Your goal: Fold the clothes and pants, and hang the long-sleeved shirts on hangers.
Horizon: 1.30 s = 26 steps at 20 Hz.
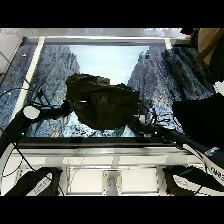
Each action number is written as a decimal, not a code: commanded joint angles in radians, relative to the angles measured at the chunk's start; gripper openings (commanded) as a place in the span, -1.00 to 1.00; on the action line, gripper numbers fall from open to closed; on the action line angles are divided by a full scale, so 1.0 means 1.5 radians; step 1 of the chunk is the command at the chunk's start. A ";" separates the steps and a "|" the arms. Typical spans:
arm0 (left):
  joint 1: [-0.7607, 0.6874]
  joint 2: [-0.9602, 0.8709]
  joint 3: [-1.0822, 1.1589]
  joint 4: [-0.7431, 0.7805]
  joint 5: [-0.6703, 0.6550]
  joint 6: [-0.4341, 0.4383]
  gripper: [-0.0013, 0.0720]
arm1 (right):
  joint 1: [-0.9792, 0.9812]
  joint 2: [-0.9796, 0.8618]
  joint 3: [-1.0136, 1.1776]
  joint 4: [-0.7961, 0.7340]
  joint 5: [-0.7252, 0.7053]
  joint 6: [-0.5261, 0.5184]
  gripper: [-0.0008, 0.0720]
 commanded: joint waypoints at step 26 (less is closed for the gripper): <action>0.001 0.003 0.001 0.027 -0.005 -0.017 -0.95 | -0.218 -0.040 0.119 -0.164 -0.016 0.003 -0.91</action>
